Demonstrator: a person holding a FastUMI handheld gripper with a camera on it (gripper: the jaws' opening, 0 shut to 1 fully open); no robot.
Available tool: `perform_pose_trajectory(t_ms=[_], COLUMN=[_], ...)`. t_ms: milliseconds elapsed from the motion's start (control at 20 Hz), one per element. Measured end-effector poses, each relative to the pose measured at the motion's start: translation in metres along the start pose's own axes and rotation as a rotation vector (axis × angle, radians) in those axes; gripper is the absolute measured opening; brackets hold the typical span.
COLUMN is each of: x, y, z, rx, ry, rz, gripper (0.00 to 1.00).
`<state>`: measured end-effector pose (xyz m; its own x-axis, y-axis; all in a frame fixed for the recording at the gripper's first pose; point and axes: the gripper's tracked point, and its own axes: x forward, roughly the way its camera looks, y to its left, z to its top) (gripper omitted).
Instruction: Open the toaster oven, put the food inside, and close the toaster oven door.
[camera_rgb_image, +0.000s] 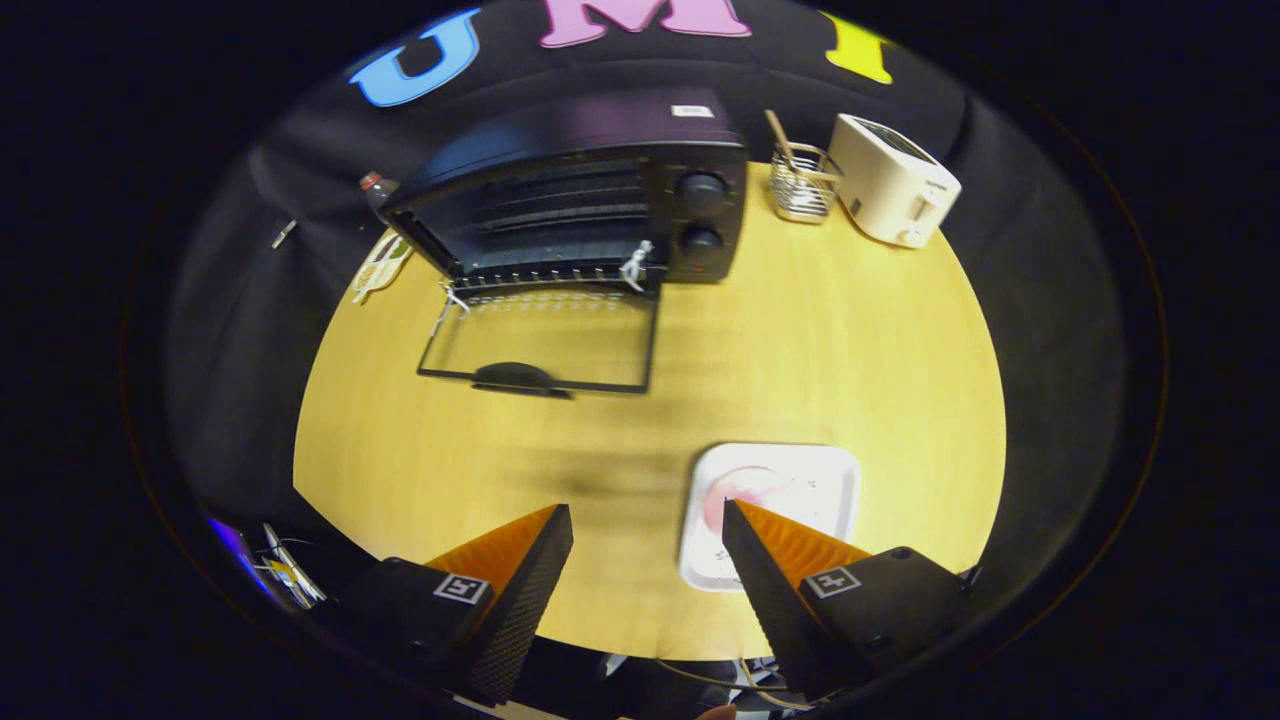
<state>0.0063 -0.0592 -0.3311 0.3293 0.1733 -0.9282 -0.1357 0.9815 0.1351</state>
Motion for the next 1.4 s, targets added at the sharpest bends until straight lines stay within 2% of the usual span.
perform_pose_trajectory(t_ms=[250, 500, 700, 800, 850, 950, 1050, 1100, 1400], x=[0.028, 0.074, 0.095, 0.1, 0.104, 0.097, 0.094, 0.099, 0.085], y=[-0.092, -0.13, -0.144, -0.154, -0.154, -0.149, -0.148, -0.15, -0.144], z=[-0.011, -0.037, -0.052, -0.057, -0.054, -0.051, -0.051, -0.05, -0.052], rx=[0.034, 0.092, 0.063, 0.057, 0.081, 0.085, 0.056, 0.087, 0.355], ry=[0.06, 0.152, 0.192, 0.222, 0.225, 0.223, 0.214, 0.205, 0.192], rz=[-0.033, 0.003, -0.015, -0.046, -0.032, 0.012, 0.095, 0.125, 0.404], gripper=[0.98, 0.98, 0.78, 0.56, 0.33, 0.14, 0.13, 0.05, 0.05])
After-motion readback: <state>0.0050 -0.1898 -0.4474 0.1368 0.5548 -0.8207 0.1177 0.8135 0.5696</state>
